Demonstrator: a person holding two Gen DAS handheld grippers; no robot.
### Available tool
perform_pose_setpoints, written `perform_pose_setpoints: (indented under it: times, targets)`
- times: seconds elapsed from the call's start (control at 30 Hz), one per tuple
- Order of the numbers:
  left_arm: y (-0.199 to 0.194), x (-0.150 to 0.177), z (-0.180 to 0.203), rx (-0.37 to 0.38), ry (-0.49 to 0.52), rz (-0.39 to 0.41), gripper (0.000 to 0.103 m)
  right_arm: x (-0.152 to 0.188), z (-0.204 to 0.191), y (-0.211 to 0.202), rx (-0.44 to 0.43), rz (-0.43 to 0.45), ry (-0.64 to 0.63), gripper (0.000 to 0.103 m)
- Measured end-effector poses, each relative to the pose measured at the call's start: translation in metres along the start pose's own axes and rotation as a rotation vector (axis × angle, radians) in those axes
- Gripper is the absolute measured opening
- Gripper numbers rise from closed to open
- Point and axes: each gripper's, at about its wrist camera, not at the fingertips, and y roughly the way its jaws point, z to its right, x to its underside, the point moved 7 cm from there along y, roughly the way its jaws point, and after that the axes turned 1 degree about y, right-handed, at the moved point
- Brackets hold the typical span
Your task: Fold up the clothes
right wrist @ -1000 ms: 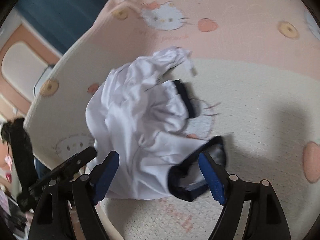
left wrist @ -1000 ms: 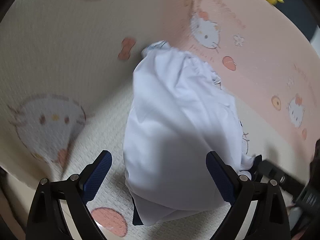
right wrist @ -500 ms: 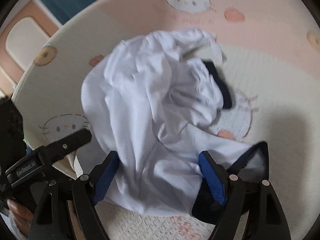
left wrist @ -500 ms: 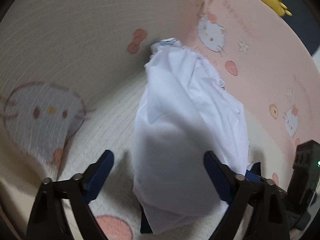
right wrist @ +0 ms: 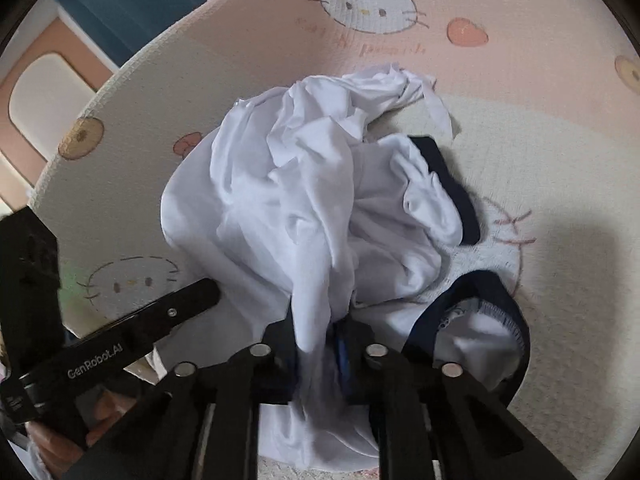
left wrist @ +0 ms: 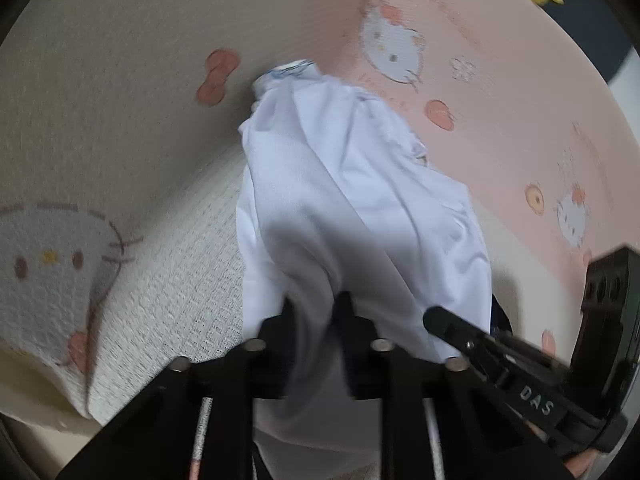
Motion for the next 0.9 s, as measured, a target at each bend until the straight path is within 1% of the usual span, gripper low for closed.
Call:
perform_pose_setpoints:
  times: [0.17,0.23,0.27,0.37,0.4,0.5,0.57,0.63,0.73,0.8,0.9]
  targets:
    - [-0.014,-0.002,0.017,0.066,0.014,0.003,0.009,-0.002,0.001,-0.014,0.046,0.018,-0.048,0.008]
    - [-0.020,-0.001,0.029,0.105,0.013,0.007,0.009,-0.004,0.003,-0.025,0.085,0.048,-0.092,0.007]
    - [-0.022,0.000,0.037,0.125,0.018,0.007,0.009,-0.004,0.005,-0.031,0.119,0.059,-0.124,0.007]
    - [-0.025,0.003,0.064,0.168,0.059,0.002,0.009,-0.004,0.011,-0.052,0.211,0.086,-0.169,0.006]
    - [-0.027,0.004,0.071,0.175,0.076,0.003,0.009,-0.003,0.016,-0.058,0.229,0.095,-0.173,0.005]
    - [-0.034,0.008,0.094,0.197,0.128,0.007,0.009,-0.002,0.034,-0.079,0.274,0.109,-0.150,0.005]
    - [-0.038,0.011,0.110,0.212,0.162,0.009,0.009,-0.003,0.048,-0.097,0.286,0.136,-0.128,0.005]
    - [-0.042,0.013,0.124,0.226,0.195,0.011,0.009,-0.005,0.057,-0.111,0.271,0.161,-0.111,0.005]
    - [-0.046,0.014,0.138,0.256,0.212,0.009,0.009,-0.001,0.074,-0.134,0.244,0.182,-0.036,0.005]
    - [-0.043,0.015,0.147,0.274,0.222,-0.007,0.009,0.002,0.083,-0.144,0.265,0.191,-0.014,0.005]
    - [-0.033,0.016,0.163,0.249,0.254,-0.017,0.009,0.009,0.099,-0.154,0.284,0.197,0.034,0.005]
